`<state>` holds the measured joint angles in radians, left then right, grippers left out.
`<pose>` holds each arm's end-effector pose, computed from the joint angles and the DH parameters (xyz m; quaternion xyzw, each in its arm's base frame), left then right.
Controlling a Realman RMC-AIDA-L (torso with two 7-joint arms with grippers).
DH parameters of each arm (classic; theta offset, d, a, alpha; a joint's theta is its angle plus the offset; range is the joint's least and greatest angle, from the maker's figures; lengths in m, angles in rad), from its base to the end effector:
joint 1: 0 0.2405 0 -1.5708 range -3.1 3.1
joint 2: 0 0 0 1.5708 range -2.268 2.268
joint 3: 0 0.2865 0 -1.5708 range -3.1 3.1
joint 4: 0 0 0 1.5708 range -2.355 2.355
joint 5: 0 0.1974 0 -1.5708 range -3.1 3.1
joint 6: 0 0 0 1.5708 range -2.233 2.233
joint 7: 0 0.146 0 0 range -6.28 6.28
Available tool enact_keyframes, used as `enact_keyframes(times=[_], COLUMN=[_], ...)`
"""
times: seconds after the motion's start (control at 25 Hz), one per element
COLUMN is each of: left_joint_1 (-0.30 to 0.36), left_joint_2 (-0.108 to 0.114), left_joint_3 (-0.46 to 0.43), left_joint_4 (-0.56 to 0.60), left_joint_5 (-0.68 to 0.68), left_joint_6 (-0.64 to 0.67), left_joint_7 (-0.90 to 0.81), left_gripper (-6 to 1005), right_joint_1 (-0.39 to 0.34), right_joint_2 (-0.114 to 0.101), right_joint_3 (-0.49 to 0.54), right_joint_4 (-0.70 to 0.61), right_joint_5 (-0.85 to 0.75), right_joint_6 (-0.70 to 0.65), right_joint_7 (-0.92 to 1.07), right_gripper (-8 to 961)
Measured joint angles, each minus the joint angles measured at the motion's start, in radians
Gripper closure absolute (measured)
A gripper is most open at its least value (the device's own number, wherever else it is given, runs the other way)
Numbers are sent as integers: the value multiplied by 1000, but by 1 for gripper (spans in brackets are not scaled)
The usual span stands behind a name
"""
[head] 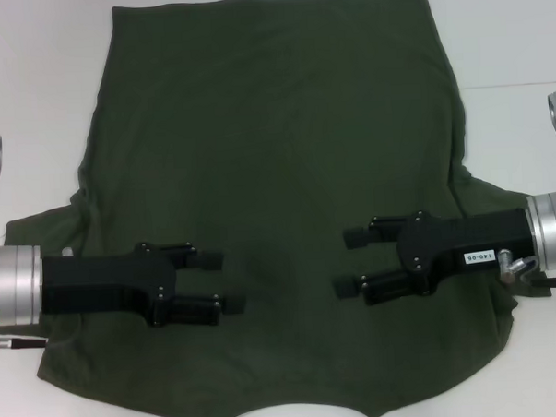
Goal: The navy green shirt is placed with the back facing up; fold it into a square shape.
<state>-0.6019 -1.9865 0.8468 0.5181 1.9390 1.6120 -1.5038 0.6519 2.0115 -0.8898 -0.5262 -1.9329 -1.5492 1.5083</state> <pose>-0.2660 0.3368 -0.0163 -0.9410 -0.2521 -0.2239 0.0288 0.2468 0.3512 -0.0308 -0.9494 0.2307 0.2109 0.0315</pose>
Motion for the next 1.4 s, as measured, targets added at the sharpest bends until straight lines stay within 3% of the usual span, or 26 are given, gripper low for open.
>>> enact_keyframes(times=[1.12,1.28,1.4], left_joint_1=[-3,1,5], left_joint_2=[0,26,54], left_joint_3=[-2,-87,-215], left_joint_4=[4,14,28], left_joint_5=[2,8,66], left_joint_6=[-32,-42,-46], left_joint_7=[-6,-82,-170], left_gripper=[124,124,124], right_joint_1=[17,19,20], right_joint_2=[9,9,8], right_joint_3=[0,0,-1], right_joint_4=[0,0,0], right_joint_5=[-25,-25,-25], right_joint_6=[15,20,19], right_joint_7=[0,7,8], right_gripper=[17,18,18])
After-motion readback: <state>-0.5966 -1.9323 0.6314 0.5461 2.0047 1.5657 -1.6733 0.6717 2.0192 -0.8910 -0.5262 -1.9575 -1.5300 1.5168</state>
